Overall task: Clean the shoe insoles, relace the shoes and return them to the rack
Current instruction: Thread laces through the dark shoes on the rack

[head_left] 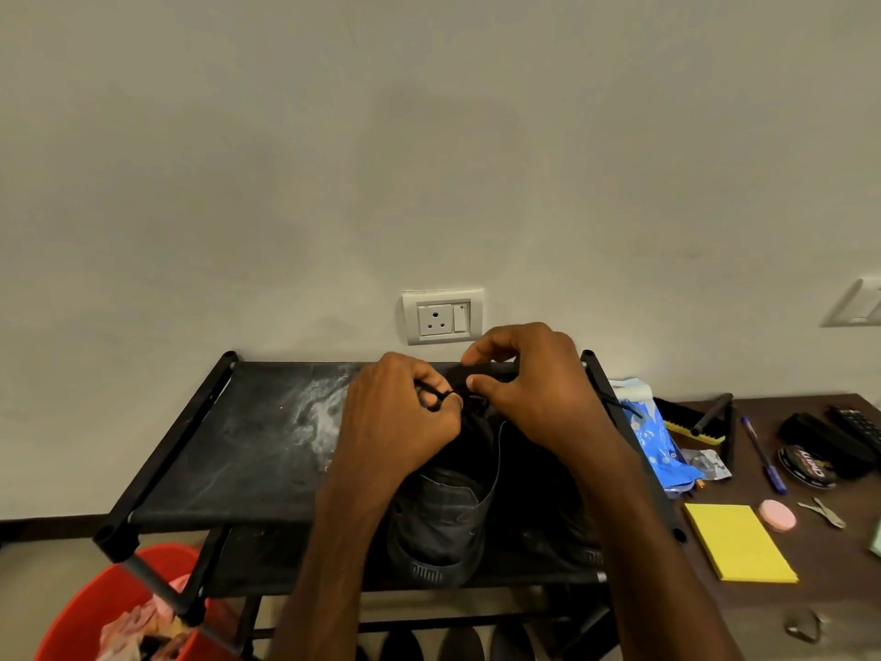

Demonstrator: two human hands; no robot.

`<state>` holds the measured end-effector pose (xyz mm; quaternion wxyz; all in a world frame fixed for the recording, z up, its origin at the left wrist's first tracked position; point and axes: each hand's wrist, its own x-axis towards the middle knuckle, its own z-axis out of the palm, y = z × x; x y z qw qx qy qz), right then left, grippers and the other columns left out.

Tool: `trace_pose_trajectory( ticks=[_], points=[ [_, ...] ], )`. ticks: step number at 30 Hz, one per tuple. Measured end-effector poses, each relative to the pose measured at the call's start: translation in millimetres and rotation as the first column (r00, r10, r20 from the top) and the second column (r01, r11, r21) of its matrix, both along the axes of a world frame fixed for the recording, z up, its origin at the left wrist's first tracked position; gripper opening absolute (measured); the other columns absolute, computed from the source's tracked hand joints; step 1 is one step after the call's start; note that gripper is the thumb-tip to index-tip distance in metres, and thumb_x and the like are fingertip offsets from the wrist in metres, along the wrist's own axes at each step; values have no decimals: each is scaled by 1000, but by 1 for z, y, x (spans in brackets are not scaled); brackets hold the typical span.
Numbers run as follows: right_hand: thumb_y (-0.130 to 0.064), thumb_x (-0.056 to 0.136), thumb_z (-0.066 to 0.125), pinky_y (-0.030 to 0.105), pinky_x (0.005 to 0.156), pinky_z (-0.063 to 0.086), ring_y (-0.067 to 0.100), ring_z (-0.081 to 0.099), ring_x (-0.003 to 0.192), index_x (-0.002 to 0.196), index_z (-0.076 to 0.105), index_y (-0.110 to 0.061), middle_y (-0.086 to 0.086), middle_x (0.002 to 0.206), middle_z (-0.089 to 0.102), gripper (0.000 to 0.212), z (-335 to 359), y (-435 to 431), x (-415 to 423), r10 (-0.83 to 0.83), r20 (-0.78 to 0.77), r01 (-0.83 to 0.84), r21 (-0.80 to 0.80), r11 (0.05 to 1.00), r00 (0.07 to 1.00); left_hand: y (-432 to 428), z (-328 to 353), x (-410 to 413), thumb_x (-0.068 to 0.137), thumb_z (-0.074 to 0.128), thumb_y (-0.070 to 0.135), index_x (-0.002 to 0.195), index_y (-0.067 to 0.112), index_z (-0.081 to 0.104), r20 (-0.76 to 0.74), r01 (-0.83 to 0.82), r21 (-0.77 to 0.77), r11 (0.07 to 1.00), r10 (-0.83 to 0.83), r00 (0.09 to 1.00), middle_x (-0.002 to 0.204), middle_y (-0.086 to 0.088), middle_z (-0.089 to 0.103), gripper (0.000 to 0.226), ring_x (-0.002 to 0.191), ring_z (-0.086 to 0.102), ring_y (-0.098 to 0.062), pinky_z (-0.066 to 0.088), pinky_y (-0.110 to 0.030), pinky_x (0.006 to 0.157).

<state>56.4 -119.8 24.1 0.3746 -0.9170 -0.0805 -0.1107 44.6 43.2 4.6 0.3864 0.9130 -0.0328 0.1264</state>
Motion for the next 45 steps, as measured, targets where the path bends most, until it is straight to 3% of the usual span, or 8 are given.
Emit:
trace_pose_trajectory(
  ticks=[8, 11, 19, 24, 30, 37, 42, 45],
  points=[
    [-13, 80, 85, 4, 62, 47, -2, 68, 65, 89, 82, -23, -10, 69, 73, 13, 0, -6, -10, 60, -116, -60, 9, 998, 991, 5, 8, -2, 84, 76, 11, 86, 10, 81, -365, -46, -577, 815, -207, 908, 81, -6, 78, 5, 76, 73, -13, 56, -24, 68],
    [-13, 79, 87, 7, 63, 50, 2, 70, 66, 92, 84, -19, -8, 73, 75, 15, -6, -1, -7, 70, -110, -58, 109, 992, 992, 8, 6, 0, 88, 74, 11, 90, 13, 82, -396, -65, -587, 807, -216, 893, 86, -8, 79, 8, 80, 72, -14, 55, -29, 76],
    [-19, 81, 85, 9, 60, 50, -1, 68, 63, 82, 82, -23, -13, 68, 73, 5, -10, -3, -3, 77, -56, -73, 74, 995, 995, 12, 5, 2, 86, 78, 10, 90, 15, 80, -301, 3, -559, 829, -206, 931, 84, 2, 79, 7, 76, 74, -2, 51, -10, 60],
    [-28, 80, 80, 10, 60, 50, 1, 67, 64, 79, 77, -24, -13, 68, 71, 5, -14, -4, 0, 34, -30, -32, 80, 996, 999, 8, 3, 3, 88, 77, 14, 89, 17, 81, -283, 22, -528, 849, -201, 938, 84, 1, 79, 5, 85, 76, -12, 60, -30, 82],
    [-10, 80, 80, 22, 67, 61, 10, 70, 64, 84, 77, -19, -5, 73, 75, 10, -12, -1, -1, 23, -73, 0, 300, 954, 997, 8, 2, 5, 86, 81, 22, 85, 23, 81, -244, 52, -433, 900, -172, 954, 81, 7, 78, 1, 85, 75, -9, 59, -41, 93],
    [-10, 88, 71, 12, 54, 46, 1, 51, 51, 95, 80, -17, -5, 64, 66, 14, -15, 0, -2, 143, -77, -130, 154, 979, 987, 10, 7, 4, 81, 84, 29, 85, 29, 82, -174, 60, -257, 964, -107, 979, 80, 15, 77, 5, 82, 72, -2, 60, -38, 88],
    [-12, 89, 77, 11, 58, 46, 1, 54, 53, 102, 83, -18, -6, 66, 70, 16, -12, -8, -2, 196, -79, -185, 129, 974, 977, 10, 10, 3, 86, 80, 26, 89, 23, 83, -241, 50, -333, 941, -137, 961, 83, 9, 78, 5, 84, 73, -4, 58, -26, 82],
    [-13, 88, 78, 11, 58, 46, 0, 54, 52, 100, 83, -21, -5, 66, 71, 15, -11, -10, -2, 185, -72, -176, 119, 977, 980, 11, 9, 4, 95, 69, 28, 86, 18, 83, -336, -4, -446, 895, -163, 928, 80, 3, 77, 19, 62, 62, 1, 46, -17, 62]
  ],
)
